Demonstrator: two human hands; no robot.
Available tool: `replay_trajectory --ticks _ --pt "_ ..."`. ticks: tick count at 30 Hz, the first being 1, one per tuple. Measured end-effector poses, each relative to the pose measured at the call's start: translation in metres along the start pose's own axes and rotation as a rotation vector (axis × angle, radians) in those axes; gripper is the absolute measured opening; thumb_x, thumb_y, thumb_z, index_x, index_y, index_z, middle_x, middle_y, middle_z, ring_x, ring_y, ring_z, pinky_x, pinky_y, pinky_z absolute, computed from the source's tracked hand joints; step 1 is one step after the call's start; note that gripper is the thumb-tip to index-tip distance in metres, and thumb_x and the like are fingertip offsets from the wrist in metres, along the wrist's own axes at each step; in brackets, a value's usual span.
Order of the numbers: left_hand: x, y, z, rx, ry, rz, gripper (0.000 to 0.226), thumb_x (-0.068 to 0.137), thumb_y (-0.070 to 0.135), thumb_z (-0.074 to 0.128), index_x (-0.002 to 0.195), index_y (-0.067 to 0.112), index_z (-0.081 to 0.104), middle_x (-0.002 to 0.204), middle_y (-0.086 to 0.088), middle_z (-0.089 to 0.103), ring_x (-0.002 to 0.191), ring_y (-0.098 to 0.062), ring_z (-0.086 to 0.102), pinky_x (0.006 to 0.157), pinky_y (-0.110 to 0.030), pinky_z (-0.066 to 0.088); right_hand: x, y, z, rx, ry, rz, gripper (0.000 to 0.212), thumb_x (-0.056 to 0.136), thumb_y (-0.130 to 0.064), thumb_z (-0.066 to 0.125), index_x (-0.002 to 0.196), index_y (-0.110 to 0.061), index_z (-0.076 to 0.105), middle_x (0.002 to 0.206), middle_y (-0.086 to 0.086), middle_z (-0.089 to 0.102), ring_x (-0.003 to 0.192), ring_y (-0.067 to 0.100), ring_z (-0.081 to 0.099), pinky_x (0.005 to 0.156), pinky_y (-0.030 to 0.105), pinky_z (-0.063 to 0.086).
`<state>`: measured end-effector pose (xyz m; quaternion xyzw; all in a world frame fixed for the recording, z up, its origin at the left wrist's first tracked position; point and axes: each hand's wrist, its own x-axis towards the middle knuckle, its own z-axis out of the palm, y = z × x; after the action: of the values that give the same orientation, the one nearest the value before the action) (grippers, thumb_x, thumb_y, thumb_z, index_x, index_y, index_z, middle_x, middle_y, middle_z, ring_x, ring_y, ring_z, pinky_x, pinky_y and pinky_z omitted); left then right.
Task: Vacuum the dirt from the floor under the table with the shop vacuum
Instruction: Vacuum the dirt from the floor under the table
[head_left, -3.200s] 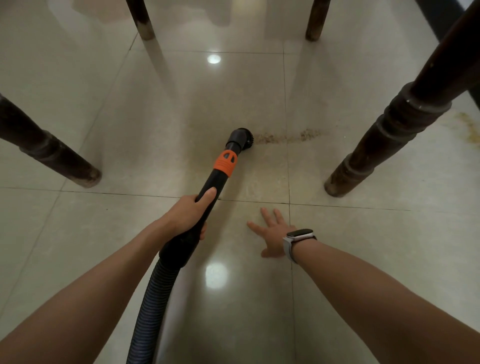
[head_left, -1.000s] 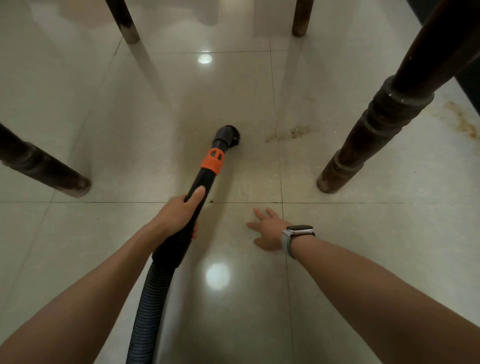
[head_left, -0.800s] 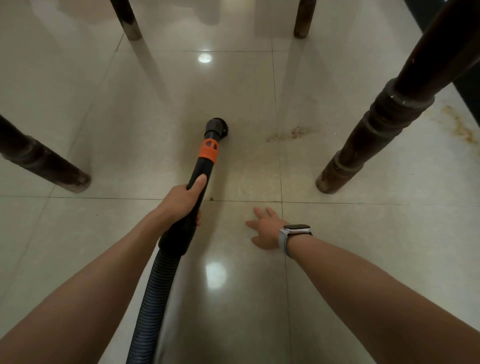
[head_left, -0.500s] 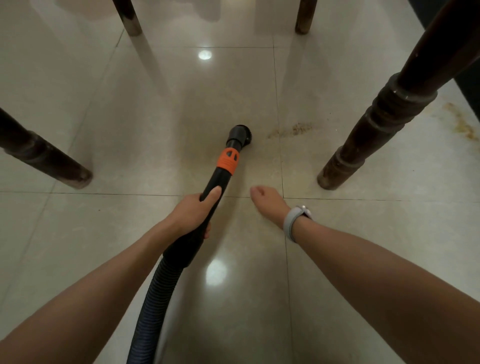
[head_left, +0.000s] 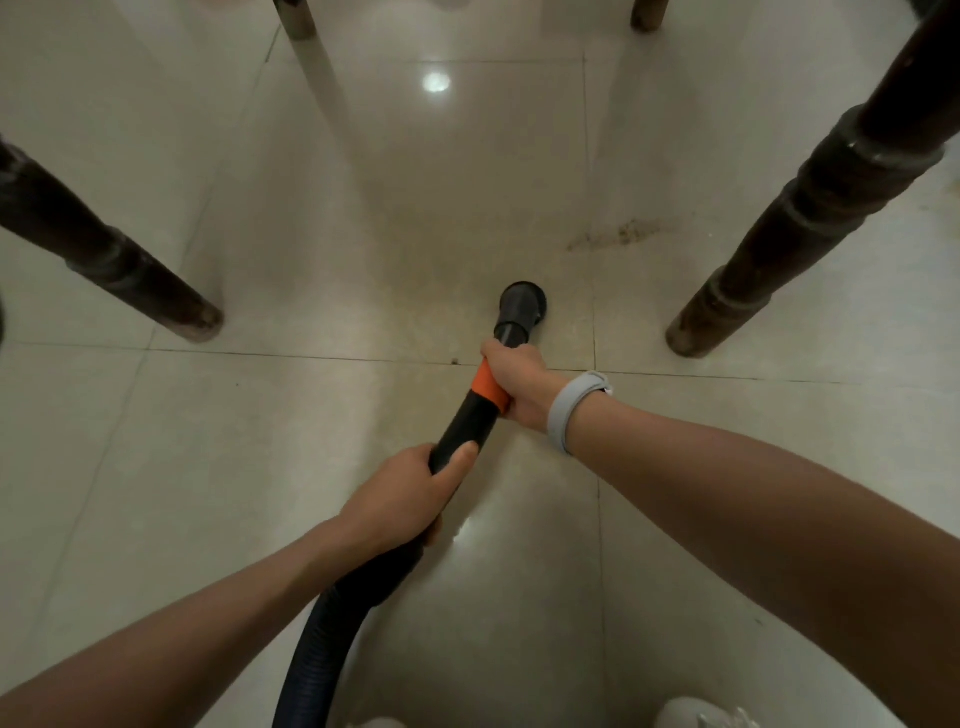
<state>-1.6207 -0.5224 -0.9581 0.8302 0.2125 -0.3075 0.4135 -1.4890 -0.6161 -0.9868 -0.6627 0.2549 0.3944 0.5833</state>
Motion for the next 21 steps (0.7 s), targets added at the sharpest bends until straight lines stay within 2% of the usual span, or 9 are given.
replay_trajectory --ticks 7,10,13,15,17,18,19,21 --pt "0.034 0.048 -0.022 -0.086 -0.101 0.078 0.045 0.095 0.052 0.039 0.085 0.009 0.047 0.061 -0.009 0.059 0.047 -0.021 0.057 0.053 -0.026 0.051 0.015 -0.040 -0.023 0.125 0.078 -0.047 0.042 0.097 -0.029 0.048 0.132 -0.007 0.039 0.115 0.012 0.049 0.109 0.034 0.054 0.093 0.051 0.048" --pt "0.043 0.055 -0.017 -0.081 -0.145 0.120 0.045 0.093 0.052 0.043 0.095 0.008 0.053 0.069 -0.007 0.064 0.057 -0.018 0.062 0.061 -0.026 0.053 0.021 -0.053 -0.038 0.139 0.095 -0.046 0.042 0.097 -0.029 0.049 0.132 -0.008 0.039 0.110 0.012 0.050 0.101 0.032 0.053 0.090 0.049 0.049" --pt "0.045 0.034 -0.009 0.013 -0.181 0.150 0.039 0.089 0.051 0.054 0.103 0.015 0.054 0.085 -0.003 0.065 0.073 -0.016 0.065 0.070 -0.027 0.056 0.028 -0.054 -0.049 0.160 0.099 -0.068 0.040 0.096 -0.028 0.051 0.129 -0.008 0.039 0.093 0.008 0.048 0.091 0.027 0.053 0.084 0.044 0.050" --pt "0.040 0.013 -0.009 -0.029 -0.199 0.124 0.049 0.078 0.059 0.064 0.106 0.020 0.052 0.093 -0.003 0.065 0.080 -0.017 0.066 0.071 -0.028 0.057 0.031 -0.054 -0.053 0.188 0.108 -0.088 0.042 0.095 -0.029 0.053 0.129 -0.008 0.040 0.098 0.009 0.050 0.094 0.028 0.055 0.087 0.044 0.051" --pt "0.034 0.001 -0.011 -0.104 -0.170 0.114 0.064 0.063 0.068 0.067 0.106 0.023 0.052 0.094 -0.004 0.065 0.079 -0.017 0.067 0.068 -0.027 0.056 0.036 -0.053 -0.053 0.218 0.118 -0.106 0.045 0.095 -0.031 0.054 0.130 -0.008 0.039 0.109 0.010 0.050 0.103 0.030 0.055 0.093 0.047 0.049" --pt "0.032 -0.001 -0.013 -0.127 -0.144 0.119 0.066 0.062 0.069 0.069 0.106 0.023 0.052 0.093 -0.005 0.065 0.076 -0.017 0.067 0.066 -0.026 0.055 0.035 -0.053 -0.052 0.237 0.122 -0.113 0.043 0.094 -0.031 0.055 0.128 -0.008 0.040 0.108 0.010 0.051 0.101 0.029 0.056 0.093 0.046 0.050" --pt "0.031 -0.001 -0.015 -0.144 -0.119 0.131 0.062 0.064 0.066 0.068 0.105 0.022 0.052 0.092 -0.006 0.065 0.073 -0.017 0.066 0.064 -0.025 0.055 0.033 -0.052 -0.049 0.267 0.119 -0.122 0.039 0.094 -0.030 0.056 0.123 -0.009 0.041 0.103 0.009 0.052 0.093 0.027 0.058 0.088 0.043 0.052" --pt "0.032 0.003 -0.020 -0.168 -0.075 0.165 0.042 0.075 0.053 0.059 0.102 0.021 0.054 0.089 -0.008 0.064 0.069 -0.017 0.065 0.061 -0.024 0.054 0.030 -0.050 -0.042 0.360 0.083 -0.122 0.031 0.092 -0.028 0.059 0.112 -0.010 0.043 0.088 0.008 0.053 0.070 0.021 0.058 0.067 0.034 0.054"
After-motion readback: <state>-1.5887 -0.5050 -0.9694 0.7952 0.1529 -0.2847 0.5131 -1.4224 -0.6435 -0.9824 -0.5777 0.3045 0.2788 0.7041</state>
